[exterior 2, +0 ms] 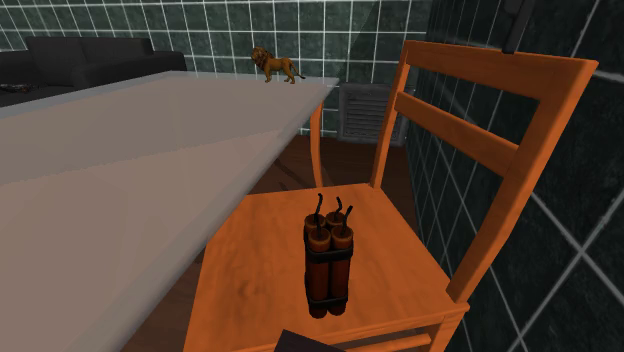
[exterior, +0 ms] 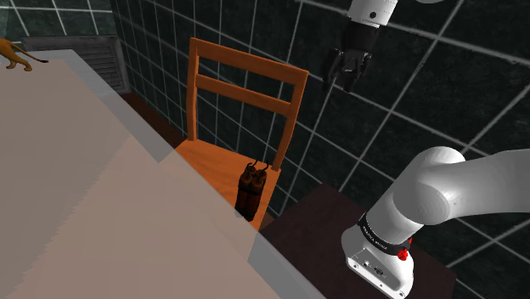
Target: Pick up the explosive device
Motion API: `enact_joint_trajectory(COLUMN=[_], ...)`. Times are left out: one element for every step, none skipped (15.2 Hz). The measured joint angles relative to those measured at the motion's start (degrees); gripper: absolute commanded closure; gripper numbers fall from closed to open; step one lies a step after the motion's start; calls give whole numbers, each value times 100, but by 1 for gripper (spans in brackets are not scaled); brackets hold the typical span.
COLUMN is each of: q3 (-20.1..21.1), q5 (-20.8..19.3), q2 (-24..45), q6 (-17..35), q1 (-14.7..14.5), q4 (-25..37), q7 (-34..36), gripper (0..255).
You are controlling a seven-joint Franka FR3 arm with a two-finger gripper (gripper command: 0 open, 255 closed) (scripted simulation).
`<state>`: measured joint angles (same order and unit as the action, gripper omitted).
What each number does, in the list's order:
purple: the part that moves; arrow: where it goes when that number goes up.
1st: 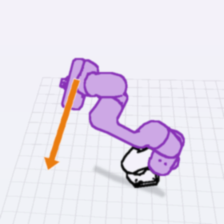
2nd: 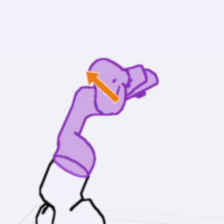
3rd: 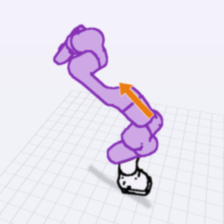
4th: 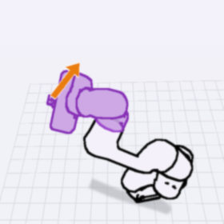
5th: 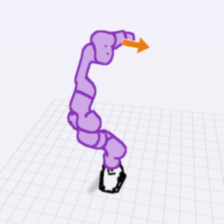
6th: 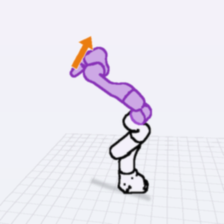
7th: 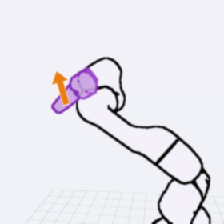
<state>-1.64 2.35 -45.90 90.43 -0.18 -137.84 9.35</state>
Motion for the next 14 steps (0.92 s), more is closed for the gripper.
enact_joint_trajectory(q3=[0,62,135,255,351,447,587,717,807,939,1069,1203,1348,1480], q5=[0,35,73,143,195,246,328,402,444,516,588,660,740,802], q2=[0,-11,-43,-72,-81,-30,-47,-27,13,71,100,149,185,281], q6=[0,77,161,299,441,592,718,884,1026,1204,1345,1532,1708,1872], q1=[0,-21,-44,-88,-122,-156,-213,-264,-294,-346,-400,-454,-518,-563], q4=[0,-79,-183,-335,-468,-552,-672,-801,-885,-987,-1078,-1197,-1317,-1365], q7=[0,60,128,240,328,414,545,662,737,852,971,1086,1214,1328], gripper=[0,0,0,0,0,0,0,0,0,0,0,0,0,0])
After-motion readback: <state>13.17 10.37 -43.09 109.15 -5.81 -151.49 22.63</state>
